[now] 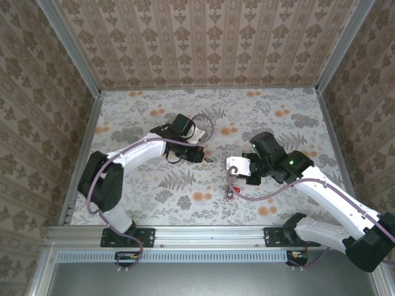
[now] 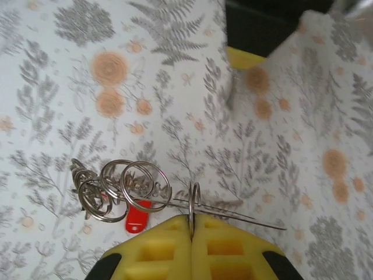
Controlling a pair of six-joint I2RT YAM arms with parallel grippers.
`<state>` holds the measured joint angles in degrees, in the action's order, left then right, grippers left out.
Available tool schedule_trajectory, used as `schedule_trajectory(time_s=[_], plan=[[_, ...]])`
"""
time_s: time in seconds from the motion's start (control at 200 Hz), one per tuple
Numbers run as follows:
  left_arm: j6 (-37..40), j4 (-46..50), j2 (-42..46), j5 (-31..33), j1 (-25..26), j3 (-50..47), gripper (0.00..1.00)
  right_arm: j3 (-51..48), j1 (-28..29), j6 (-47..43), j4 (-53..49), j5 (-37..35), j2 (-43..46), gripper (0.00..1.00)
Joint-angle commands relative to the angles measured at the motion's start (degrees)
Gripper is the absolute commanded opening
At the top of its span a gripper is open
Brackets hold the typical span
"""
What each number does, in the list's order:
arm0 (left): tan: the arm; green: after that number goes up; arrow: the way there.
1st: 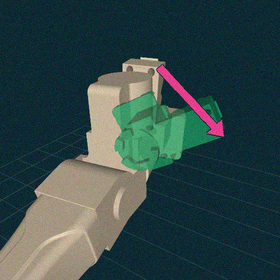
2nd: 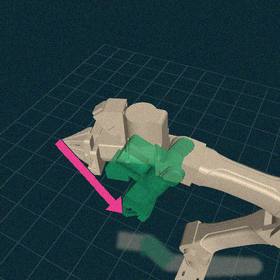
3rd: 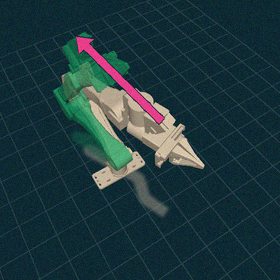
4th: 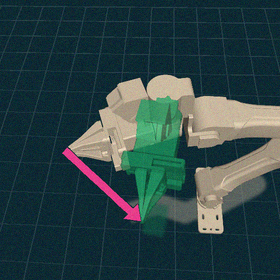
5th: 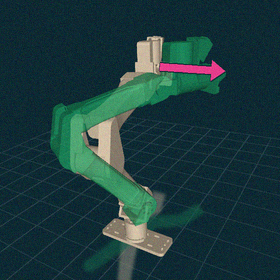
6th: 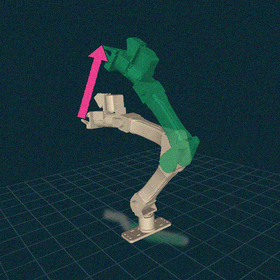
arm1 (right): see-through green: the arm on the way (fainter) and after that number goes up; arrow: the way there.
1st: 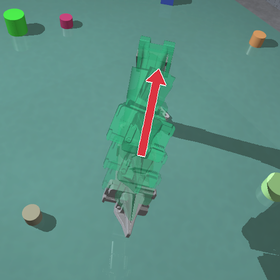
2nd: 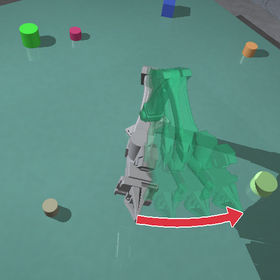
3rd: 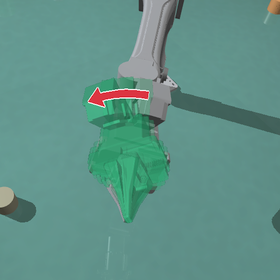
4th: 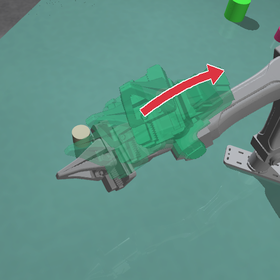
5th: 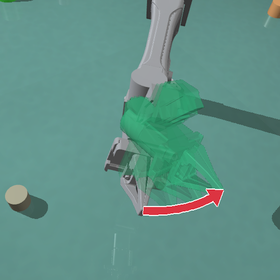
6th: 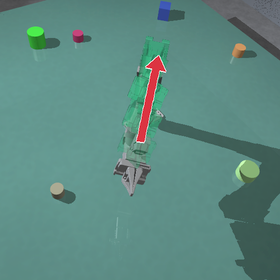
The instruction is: Put the keys on the keyring
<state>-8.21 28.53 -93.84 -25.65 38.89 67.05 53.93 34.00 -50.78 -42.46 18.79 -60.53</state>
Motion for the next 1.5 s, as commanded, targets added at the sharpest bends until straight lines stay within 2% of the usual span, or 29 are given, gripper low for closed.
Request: schedule_trajectory(time_s=[0.0, 0.13, 0.245, 0.415, 0.72, 0.935, 1.13, 1.495], plan=[[15.4, -6.3, 7.4, -2.9, 1.1, -4.3, 0.00, 1.5, -0.3, -0.2, 1.4, 11.9, -1.9, 0.00], [27.8, -12.9, 15.6, -8.3, 1.6, -10.0, 0.00, 1.5, -0.4, 0.7, 4.2, 17.9, -3.7, 0.00], [37.2, -13.2, 20.1, -14.7, 1.5, -12.2, 0.00, 0.6, -0.6, 2.3, 8.4, 21.9, -4.1, 0.00], [44.8, -14.4, 23.5, -21.4, 1.5, -13.6, 0.00, 0.8, -0.7, 3.0, 11.4, 27.2, -5.7, 0.00], [50.8, -13.8, 25.2, -26.0, 1.6, -13.4, 0.00, 2.6, -0.6, 4.2, 13.0, 27.2, -8.8, 0.00], [56.6, -8.0, 24.6, -27.4, 1.7, -12.7, 0.00, 2.8, -0.7, 5.9, 13.9, 27.1, -9.4, 0.00], [58.1, -7.9, 25.1, -25.1, 3.2, -13.5, 0.00, 3.4, -0.7, 6.6, 13.9, 28.4, -10.0, 0.00], [57.8, -8.9, 26.2, -25.1, 4.1, -14.2, 0.00, 4.8, -0.2, 6.8, 13.8, 28.9, -11.4, 0.00]])
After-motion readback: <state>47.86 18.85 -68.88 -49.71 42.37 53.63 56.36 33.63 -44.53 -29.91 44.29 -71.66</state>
